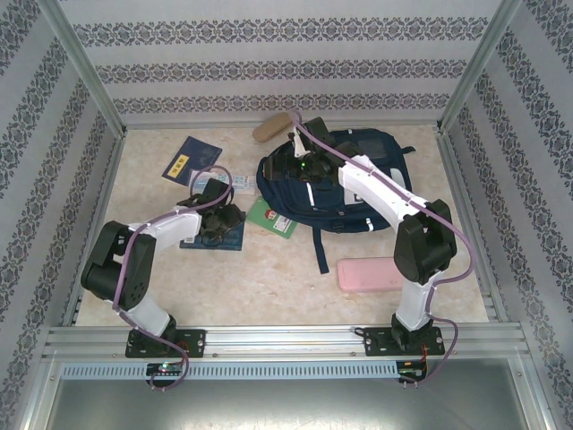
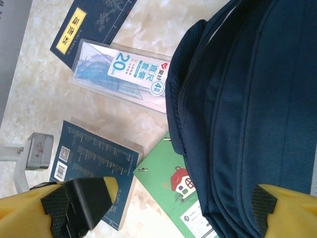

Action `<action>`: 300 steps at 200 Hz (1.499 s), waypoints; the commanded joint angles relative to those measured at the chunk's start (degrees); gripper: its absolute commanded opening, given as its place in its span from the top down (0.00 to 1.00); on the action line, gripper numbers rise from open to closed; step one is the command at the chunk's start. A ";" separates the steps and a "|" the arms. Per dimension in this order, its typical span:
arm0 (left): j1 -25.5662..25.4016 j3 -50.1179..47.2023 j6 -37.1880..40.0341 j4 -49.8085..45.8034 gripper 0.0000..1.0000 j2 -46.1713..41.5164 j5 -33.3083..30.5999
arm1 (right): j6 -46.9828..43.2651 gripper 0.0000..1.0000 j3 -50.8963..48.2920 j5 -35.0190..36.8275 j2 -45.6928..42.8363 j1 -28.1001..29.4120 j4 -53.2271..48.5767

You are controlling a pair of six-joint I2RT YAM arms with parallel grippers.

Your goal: Pack the student bag

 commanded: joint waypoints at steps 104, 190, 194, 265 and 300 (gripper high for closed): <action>3.03 -13.38 -14.06 -16.92 0.31 -23.13 -10.79 | -9.71 0.32 19.67 -4.98 23.72 12.06 -5.50; 3.41 -19.16 -11.11 -11.04 0.31 -28.69 -7.43 | -10.99 0.28 41.23 0.07 42.26 13.64 -8.68; 3.48 -19.60 -10.87 -10.24 0.31 -28.62 -7.17 | -11.04 0.27 41.62 0.29 42.48 13.67 -8.68; 5.01 -22.60 -8.16 5.33 0.33 -23.51 -4.29 | -11.05 0.39 36.16 -7.05 42.24 14.02 -9.19; 7.17 -20.89 -5.71 5.50 0.33 -19.44 -3.72 | -10.37 0.51 29.64 -9.36 38.13 16.26 -8.25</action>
